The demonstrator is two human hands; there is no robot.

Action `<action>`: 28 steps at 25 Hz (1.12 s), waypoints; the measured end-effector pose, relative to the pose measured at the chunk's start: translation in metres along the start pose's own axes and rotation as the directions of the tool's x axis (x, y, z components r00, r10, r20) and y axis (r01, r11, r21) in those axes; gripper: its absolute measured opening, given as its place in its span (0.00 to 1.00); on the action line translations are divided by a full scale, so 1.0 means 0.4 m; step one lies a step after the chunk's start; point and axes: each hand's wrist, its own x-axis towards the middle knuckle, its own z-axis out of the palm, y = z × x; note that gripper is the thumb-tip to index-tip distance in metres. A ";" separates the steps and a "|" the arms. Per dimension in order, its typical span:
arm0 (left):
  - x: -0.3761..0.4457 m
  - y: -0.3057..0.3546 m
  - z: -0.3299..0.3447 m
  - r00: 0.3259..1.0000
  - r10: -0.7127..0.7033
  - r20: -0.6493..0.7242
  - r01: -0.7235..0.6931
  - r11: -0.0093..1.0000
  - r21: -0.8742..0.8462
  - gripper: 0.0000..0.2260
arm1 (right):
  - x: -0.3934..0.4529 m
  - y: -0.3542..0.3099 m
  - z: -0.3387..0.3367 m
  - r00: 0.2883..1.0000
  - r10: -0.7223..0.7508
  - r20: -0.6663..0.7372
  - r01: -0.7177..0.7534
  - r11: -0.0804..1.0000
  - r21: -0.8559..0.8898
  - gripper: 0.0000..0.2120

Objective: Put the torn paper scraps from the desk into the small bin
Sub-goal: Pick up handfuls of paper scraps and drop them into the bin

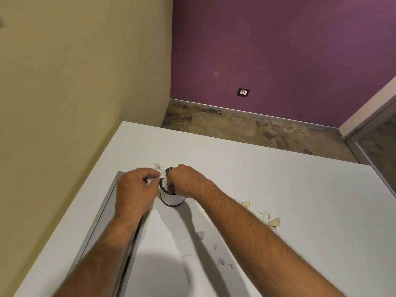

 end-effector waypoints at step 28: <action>0.060 0.003 -0.013 1.000 -0.023 -0.002 0.023 0.996 0.081 0.05 | 0.096 -0.027 0.009 0.975 0.044 0.216 -0.002 0.981 -0.192 0.08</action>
